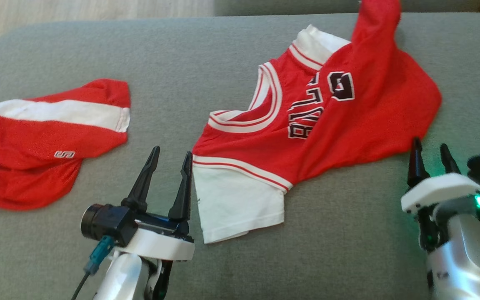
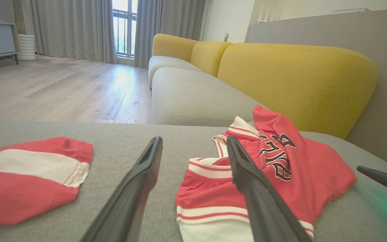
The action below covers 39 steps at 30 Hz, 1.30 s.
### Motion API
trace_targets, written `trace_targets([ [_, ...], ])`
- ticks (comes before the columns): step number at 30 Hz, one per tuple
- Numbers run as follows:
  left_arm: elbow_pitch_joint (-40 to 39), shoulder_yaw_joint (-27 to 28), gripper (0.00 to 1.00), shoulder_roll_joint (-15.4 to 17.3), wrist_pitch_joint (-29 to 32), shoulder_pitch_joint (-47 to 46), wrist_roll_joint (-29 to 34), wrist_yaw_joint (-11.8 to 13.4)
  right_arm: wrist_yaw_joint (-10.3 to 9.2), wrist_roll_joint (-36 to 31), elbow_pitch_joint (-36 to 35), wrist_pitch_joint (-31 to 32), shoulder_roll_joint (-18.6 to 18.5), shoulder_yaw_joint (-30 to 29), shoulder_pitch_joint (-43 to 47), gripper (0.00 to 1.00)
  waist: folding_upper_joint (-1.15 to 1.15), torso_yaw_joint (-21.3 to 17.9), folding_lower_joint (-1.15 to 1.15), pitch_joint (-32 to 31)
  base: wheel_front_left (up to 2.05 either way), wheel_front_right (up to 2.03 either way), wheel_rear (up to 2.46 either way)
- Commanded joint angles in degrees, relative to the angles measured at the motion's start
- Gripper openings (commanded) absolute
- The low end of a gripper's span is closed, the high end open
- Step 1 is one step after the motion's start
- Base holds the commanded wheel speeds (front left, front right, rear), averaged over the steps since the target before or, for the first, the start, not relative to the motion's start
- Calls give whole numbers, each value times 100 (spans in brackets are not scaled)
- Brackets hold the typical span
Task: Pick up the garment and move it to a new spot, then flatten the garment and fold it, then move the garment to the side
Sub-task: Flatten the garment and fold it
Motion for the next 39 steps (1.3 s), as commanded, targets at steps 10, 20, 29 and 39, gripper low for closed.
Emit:
trace_targets([
  [10, -117, 104, 100, 21, -54, -241, 21, -35, 40, 91, 1545, -175, -18, 89, -1182, 0, 0, 225, -1, 117, 0, 0, 0],
  [20, -74, 226, 100, 21, -54, -185, 50, -14, 40, -916, 1946, -823, -32, -579, -1420, 0, 0, 53, -1, -92, 0, 0, 0],
  [29, -133, 203, 100, 21, -54, -79, -28, 44, 40, -2408, 686, -777, -54, -1724, -943, 0, 0, -105, -1, -314, 0, 0, 0],
  [39, -119, 157, 100, 21, -54, -115, -7, 21, 40, -3258, 17, -302, -20, -1279, -868, 0, 0, 41, -1, -166, 0, 0, 0],
])
